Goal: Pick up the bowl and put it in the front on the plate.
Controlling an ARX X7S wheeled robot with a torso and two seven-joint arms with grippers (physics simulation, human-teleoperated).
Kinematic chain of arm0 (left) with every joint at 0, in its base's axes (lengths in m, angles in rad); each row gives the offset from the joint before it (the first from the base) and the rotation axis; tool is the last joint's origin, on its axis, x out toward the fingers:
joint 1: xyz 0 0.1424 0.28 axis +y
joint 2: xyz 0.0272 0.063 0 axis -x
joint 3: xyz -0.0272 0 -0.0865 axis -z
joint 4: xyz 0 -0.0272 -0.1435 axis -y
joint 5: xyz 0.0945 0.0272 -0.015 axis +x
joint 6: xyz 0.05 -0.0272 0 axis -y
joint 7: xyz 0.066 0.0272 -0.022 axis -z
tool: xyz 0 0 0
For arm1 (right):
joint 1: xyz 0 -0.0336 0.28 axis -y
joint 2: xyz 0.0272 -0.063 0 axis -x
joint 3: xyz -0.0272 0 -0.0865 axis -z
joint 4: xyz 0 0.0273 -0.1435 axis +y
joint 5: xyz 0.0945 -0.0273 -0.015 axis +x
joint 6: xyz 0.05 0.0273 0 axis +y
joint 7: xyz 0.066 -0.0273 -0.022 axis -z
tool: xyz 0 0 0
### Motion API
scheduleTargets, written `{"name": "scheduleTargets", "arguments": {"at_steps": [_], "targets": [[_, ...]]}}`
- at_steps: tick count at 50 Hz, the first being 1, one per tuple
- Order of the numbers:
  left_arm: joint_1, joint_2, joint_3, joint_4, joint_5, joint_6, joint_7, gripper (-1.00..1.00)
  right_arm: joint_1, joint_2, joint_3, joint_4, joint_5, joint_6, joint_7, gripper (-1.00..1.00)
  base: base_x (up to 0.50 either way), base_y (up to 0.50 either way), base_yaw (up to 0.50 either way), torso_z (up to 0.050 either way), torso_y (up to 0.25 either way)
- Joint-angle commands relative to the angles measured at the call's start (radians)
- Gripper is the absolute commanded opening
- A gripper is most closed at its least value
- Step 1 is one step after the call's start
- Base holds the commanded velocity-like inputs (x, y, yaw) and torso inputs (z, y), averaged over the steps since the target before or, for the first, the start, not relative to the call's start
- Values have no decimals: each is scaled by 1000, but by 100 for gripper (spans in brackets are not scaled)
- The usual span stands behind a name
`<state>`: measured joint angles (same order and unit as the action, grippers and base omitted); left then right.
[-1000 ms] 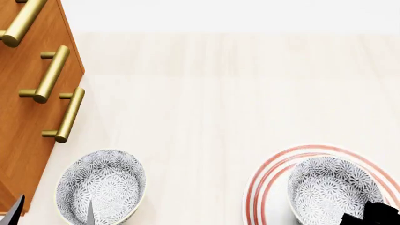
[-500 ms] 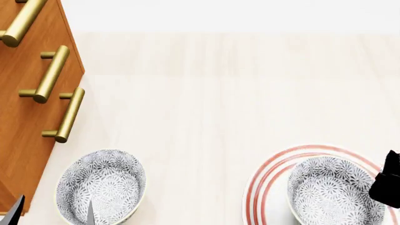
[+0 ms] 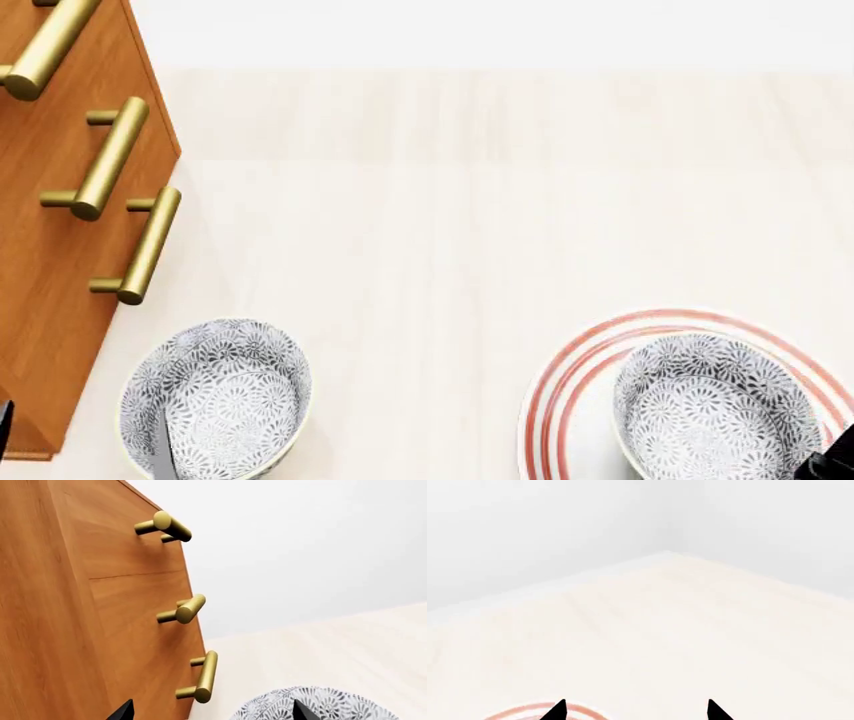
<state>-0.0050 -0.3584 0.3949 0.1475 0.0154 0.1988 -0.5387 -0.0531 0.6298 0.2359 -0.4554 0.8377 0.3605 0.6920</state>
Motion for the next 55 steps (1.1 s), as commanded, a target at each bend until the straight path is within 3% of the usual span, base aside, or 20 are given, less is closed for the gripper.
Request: {"name": "scheduleTargets", "arguments": {"at_steps": [1,11,31,41,55], "targets": [[12,-5,-33,6,16,18,-1,100,-140,-240,-143,146,-427,-348,-75,100,0,0,0,0,0],[25,-10,-26,4,26,25,-6,100,-137,-301,-106,286,-431,-392,-29,100,0,0,0,0,0],[55,-35,-52,12,36,62,-38,100,-171,-298,-125,273,-458,-439,-50,100,0,0,0,0,0],[115,-64,-118,60,63,134,-114,100,-169,-300,-147,251,-491,-468,-56,100,0,0,0,0,0],[154,-87,-200,166,127,187,-194,100,-144,-280,-188,167,-731,-730,-78,100,0,0,0,0,0]]}}
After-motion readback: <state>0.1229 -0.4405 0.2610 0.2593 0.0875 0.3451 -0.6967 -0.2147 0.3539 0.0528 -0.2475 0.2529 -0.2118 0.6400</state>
